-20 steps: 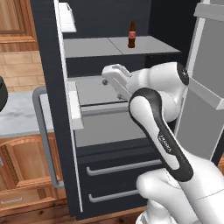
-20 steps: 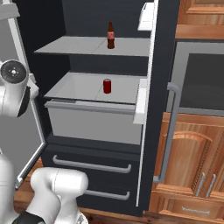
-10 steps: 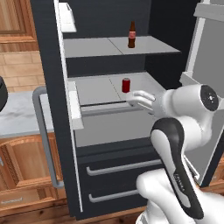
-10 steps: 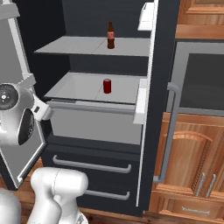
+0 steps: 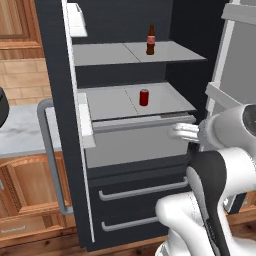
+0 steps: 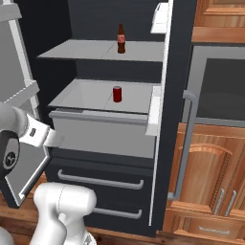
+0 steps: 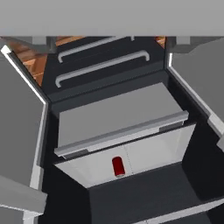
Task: Open the fridge, grab two sodas, and place both sodas inside the bowl with ice on the dining counter.
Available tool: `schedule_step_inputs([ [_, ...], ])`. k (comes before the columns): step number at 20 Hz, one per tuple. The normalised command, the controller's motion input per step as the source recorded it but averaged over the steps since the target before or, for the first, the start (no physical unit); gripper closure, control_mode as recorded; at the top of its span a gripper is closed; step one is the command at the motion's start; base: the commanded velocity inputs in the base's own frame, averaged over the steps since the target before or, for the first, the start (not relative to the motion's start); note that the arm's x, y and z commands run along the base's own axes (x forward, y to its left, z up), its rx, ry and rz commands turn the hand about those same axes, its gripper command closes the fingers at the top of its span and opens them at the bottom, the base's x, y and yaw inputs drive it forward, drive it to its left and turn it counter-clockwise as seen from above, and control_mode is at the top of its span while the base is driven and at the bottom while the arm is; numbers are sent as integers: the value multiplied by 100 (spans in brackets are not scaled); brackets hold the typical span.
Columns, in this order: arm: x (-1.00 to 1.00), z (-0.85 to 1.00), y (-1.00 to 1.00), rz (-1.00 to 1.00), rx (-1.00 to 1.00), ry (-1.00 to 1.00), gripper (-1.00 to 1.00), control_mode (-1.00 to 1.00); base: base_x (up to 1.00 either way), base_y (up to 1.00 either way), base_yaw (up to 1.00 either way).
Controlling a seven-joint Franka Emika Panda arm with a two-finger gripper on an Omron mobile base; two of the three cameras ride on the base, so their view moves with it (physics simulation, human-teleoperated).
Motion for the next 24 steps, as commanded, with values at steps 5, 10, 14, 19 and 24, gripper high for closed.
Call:
schedule_step_inputs([
  [5,-50,-68,-39,-4,-24,0,-100,-100,0,0,0],
  [10,-19,-24,0,0,-3,0,-100,-100,0,0,0],
  [14,6,0,0,0,0,0,-100,-100,0,0,0],
  [19,8,0,0,0,0,0,-100,100,58,0,1],
  [24,0,0,0,0,0,0,-100,100,76,0,6],
])
